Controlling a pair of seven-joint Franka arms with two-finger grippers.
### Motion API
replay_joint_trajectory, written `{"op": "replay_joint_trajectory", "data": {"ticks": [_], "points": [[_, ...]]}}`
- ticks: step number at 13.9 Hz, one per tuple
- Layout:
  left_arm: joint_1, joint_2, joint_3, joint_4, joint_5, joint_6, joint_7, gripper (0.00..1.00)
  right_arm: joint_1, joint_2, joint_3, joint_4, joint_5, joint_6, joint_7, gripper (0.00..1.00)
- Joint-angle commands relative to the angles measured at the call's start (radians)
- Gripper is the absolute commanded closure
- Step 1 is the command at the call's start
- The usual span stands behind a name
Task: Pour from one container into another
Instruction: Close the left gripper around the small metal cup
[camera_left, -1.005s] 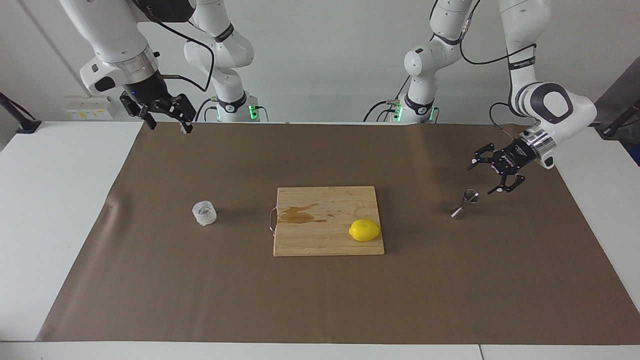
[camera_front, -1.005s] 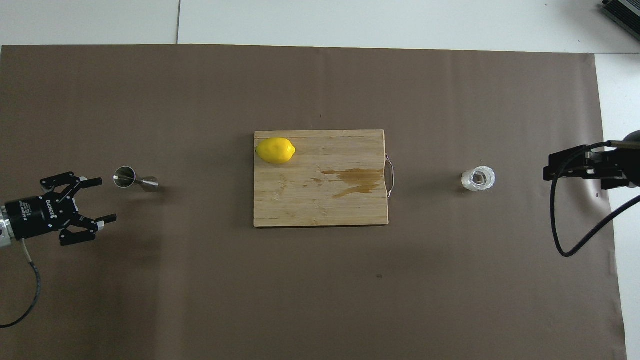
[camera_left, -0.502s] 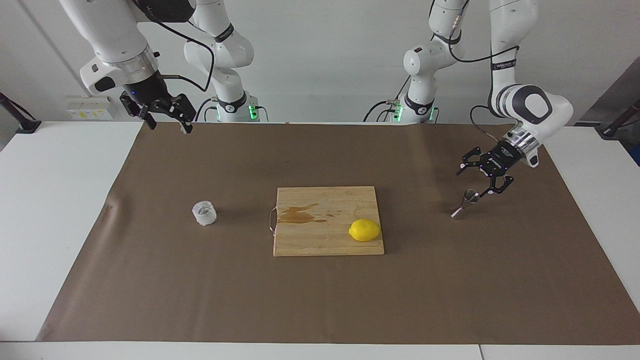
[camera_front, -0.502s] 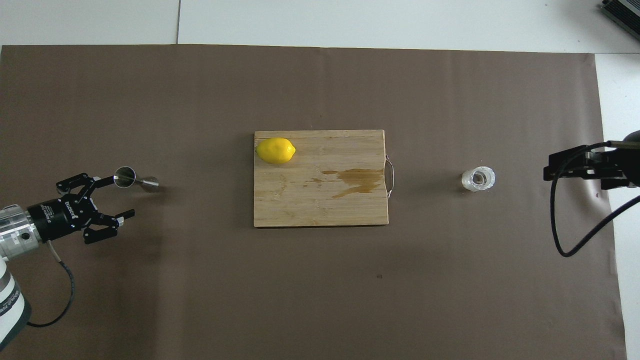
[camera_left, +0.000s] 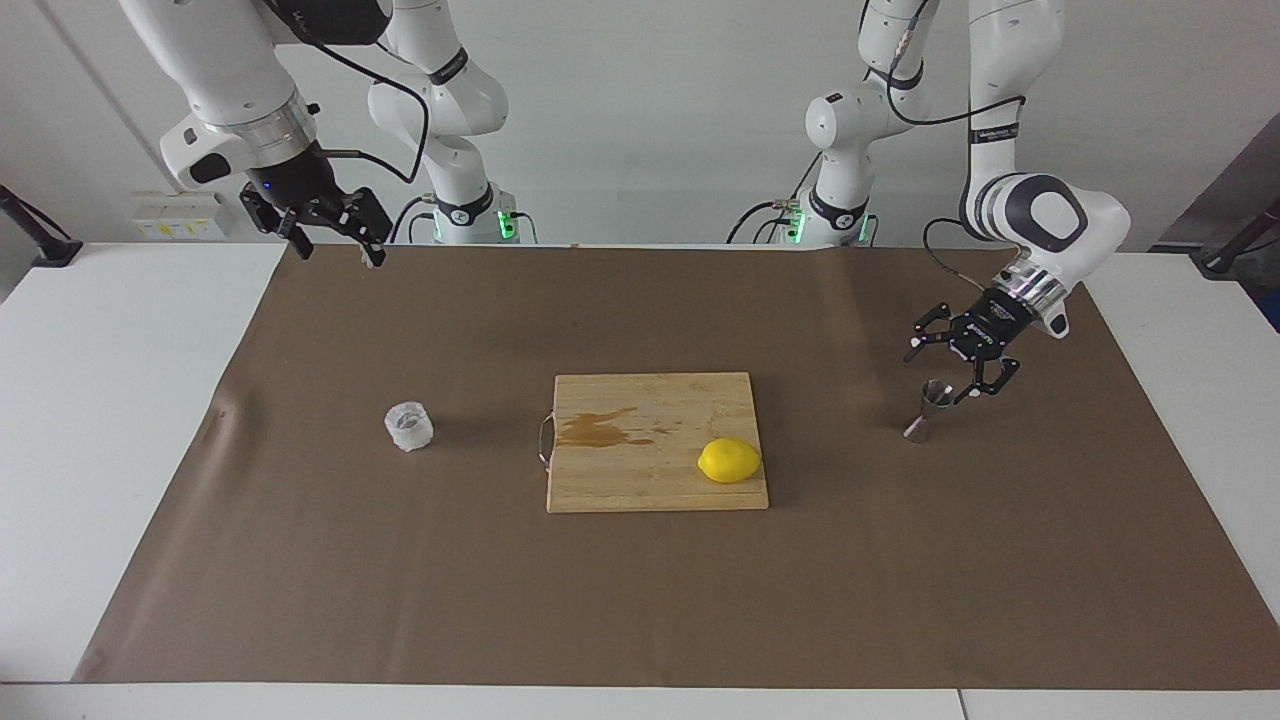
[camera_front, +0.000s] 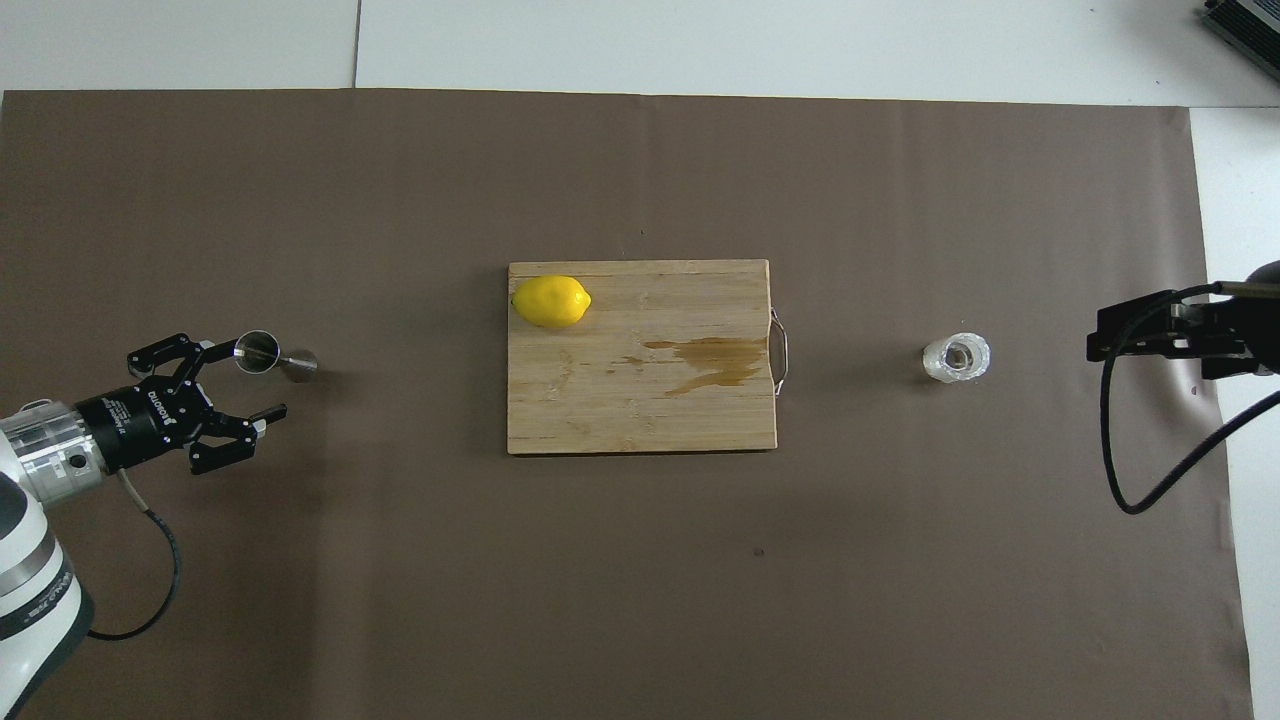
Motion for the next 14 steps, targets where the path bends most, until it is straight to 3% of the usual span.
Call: {"op": "replay_joint_trajectory", "data": {"ticks": [1, 14], "points": [[-0.002, -0.011, 0.009, -0.012, -0.029, 0.025, 0.022, 0.0, -0.011, -0.015, 0.004, -0.011, 0.023, -0.009, -0.021, 0.0], [-0.037, 0.022, 0.007, 0.031, -0.05, 0.099, 0.025, 0.0, -0.011, -0.015, 0.004, -0.011, 0.023, -0.009, -0.021, 0.0]]}}
